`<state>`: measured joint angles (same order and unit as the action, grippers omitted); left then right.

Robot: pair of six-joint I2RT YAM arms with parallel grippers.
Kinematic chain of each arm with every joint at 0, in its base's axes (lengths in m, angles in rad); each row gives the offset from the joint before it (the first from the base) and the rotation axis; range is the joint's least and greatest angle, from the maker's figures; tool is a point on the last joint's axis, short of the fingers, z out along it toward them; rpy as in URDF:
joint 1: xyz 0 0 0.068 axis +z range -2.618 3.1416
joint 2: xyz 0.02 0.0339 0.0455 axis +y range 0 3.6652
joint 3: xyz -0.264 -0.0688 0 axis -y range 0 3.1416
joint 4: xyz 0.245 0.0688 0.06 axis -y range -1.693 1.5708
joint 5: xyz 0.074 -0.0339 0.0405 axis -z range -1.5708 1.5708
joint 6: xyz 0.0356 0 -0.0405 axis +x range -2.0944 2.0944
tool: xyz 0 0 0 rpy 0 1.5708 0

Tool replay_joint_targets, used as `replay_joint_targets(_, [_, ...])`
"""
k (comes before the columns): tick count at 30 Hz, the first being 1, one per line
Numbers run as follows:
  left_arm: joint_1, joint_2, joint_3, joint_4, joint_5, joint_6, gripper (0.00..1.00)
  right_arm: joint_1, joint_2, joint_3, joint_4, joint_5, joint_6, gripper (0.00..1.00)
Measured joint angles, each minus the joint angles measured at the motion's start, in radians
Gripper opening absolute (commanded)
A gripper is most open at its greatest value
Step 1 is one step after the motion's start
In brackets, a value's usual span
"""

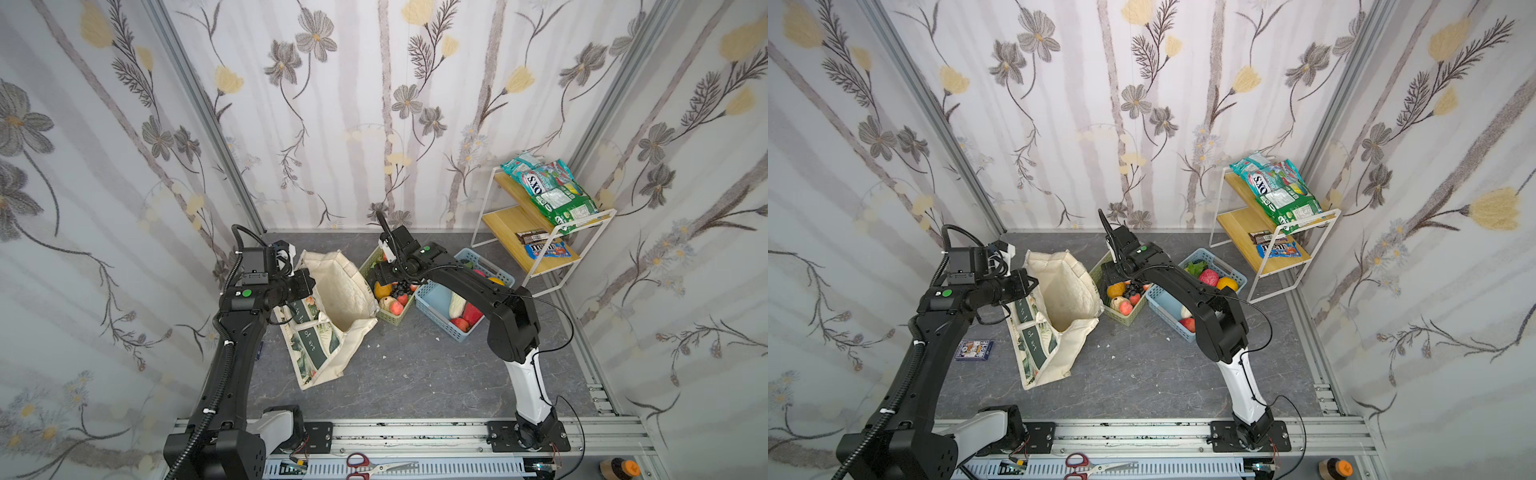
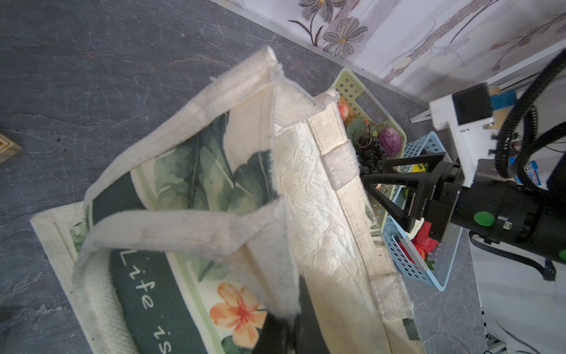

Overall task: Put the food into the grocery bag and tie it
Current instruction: 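Lower the right gripper onto the yellow mango in the green basket and close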

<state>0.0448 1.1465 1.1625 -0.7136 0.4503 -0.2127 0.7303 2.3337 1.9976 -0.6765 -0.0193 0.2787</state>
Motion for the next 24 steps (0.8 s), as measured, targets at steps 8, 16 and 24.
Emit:
replay_joint_targets(8, [0.001, -0.007, -0.016, 0.006, 0.009, -0.001, 0.00, 0.002, 0.069, 0.040, -0.001, 0.009, 0.000, 0.74])
replay_joint_targets(16, [0.001, -0.007, -0.020, 0.007, 0.016, -0.005, 0.00, 0.007, 0.133, 0.061, -0.005, 0.026, 0.005, 0.75])
replay_joint_targets(24, [0.001, -0.005, -0.024, 0.014, 0.023, -0.005, 0.00, 0.013, 0.182, 0.097, -0.008, 0.026, 0.009, 0.75])
